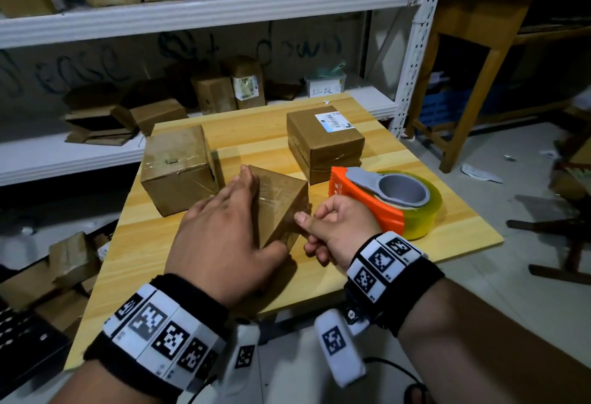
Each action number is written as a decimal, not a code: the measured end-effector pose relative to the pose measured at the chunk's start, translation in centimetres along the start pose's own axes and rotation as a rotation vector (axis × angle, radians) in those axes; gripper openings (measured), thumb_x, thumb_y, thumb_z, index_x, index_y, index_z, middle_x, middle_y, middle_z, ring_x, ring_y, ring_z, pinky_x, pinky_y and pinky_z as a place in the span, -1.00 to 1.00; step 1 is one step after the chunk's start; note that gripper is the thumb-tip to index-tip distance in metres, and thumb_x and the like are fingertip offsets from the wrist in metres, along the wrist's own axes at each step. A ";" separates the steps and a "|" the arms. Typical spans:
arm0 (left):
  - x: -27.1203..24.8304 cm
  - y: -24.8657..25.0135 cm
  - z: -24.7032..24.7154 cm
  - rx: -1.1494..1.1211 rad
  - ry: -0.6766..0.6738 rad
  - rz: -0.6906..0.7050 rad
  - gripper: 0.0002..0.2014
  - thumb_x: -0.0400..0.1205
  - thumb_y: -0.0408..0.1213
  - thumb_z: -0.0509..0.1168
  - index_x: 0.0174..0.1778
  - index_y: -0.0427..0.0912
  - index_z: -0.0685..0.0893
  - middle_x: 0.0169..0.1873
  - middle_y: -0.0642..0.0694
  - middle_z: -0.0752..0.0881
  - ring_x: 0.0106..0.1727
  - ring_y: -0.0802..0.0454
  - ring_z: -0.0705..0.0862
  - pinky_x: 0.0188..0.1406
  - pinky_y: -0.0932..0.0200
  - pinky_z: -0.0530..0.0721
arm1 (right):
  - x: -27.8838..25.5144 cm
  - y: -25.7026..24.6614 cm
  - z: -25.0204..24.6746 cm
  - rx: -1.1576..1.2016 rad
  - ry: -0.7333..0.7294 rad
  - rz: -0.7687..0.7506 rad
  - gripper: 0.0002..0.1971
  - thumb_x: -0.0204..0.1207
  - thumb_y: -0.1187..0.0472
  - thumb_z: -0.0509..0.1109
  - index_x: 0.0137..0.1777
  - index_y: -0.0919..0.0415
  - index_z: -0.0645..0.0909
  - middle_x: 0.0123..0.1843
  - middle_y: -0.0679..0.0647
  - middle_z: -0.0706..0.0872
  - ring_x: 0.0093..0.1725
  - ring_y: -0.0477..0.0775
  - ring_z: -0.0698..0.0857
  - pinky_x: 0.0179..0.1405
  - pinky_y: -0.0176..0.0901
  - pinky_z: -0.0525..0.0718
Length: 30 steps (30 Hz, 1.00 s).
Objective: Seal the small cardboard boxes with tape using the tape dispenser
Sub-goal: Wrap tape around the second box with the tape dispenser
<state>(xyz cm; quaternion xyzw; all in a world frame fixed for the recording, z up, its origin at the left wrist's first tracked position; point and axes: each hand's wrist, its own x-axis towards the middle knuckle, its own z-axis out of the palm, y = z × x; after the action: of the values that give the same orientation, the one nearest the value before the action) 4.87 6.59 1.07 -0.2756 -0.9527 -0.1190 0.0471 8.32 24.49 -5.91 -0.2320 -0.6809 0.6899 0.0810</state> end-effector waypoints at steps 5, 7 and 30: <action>-0.3 0.5 -1.0 -0.104 -0.098 -0.051 0.18 0.51 0.28 0.44 0.86 0.02 -0.17 0.81 -0.01 0.24 0.75 0.00 0.31 0.74 0.00 0.21 | -0.7 -0.4 0.3 -0.019 0.026 0.014 -0.71 0.60 0.25 0.59 0.03 0.20 0.47 -0.48 0.11 0.66 -0.51 0.12 0.65 -0.63 -0.17 0.52; -0.6 0.5 -2.0 -0.332 -0.151 -0.118 0.16 0.51 0.11 0.53 0.86 0.12 -0.15 0.74 0.01 0.36 0.61 -0.03 0.46 0.60 -0.01 0.47 | -0.7 -0.4 0.4 0.001 0.084 -0.002 -0.78 0.62 0.23 0.56 0.03 0.15 0.52 -0.41 0.13 0.72 -0.45 0.13 0.68 -0.52 -0.09 0.59; 2.7 -3.4 0.9 -1.235 -0.244 -0.413 -0.59 0.77 -0.03 0.33 0.43 -0.19 0.75 0.27 -0.27 0.80 0.11 -0.11 0.83 0.09 0.13 0.75 | -0.4 -3.5 5.4 -0.003 0.099 0.023 -0.01 0.24 -0.39 0.48 0.70 -0.05 0.39 0.55 0.03 0.68 0.48 0.23 0.70 0.48 0.29 0.68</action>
<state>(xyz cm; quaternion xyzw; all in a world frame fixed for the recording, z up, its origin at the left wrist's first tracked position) 0.70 5.39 -0.02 -0.0752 -0.7410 -0.6181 -0.2516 5.67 19.65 -2.58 -0.2739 -0.6745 0.6773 0.1063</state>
